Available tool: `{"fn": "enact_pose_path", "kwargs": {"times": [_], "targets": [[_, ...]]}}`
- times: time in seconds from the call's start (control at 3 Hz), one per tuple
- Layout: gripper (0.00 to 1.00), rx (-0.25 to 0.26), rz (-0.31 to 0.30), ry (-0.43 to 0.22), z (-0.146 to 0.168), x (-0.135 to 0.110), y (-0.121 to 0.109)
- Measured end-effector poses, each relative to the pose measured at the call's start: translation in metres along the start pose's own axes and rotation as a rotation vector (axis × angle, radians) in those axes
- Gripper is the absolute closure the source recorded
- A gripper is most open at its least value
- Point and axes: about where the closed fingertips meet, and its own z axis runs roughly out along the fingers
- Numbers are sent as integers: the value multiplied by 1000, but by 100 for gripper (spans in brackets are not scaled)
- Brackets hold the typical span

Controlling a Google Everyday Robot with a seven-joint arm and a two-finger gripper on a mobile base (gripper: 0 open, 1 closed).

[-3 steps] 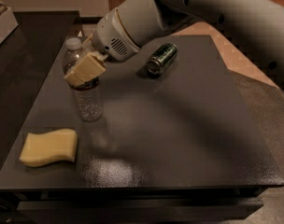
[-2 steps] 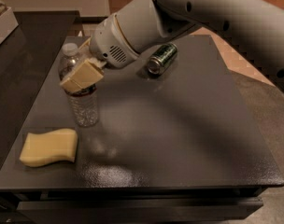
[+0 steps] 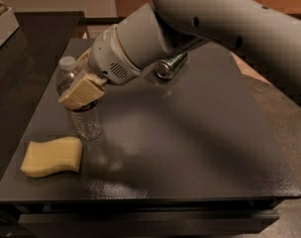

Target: Move water bottle near sponge

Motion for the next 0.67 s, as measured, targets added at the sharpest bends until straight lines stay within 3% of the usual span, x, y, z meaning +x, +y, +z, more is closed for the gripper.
{"fn": "enact_pose_path", "kwargs": {"times": [0.67], "targets": [[12,9,5,20,11,10,1]]}}
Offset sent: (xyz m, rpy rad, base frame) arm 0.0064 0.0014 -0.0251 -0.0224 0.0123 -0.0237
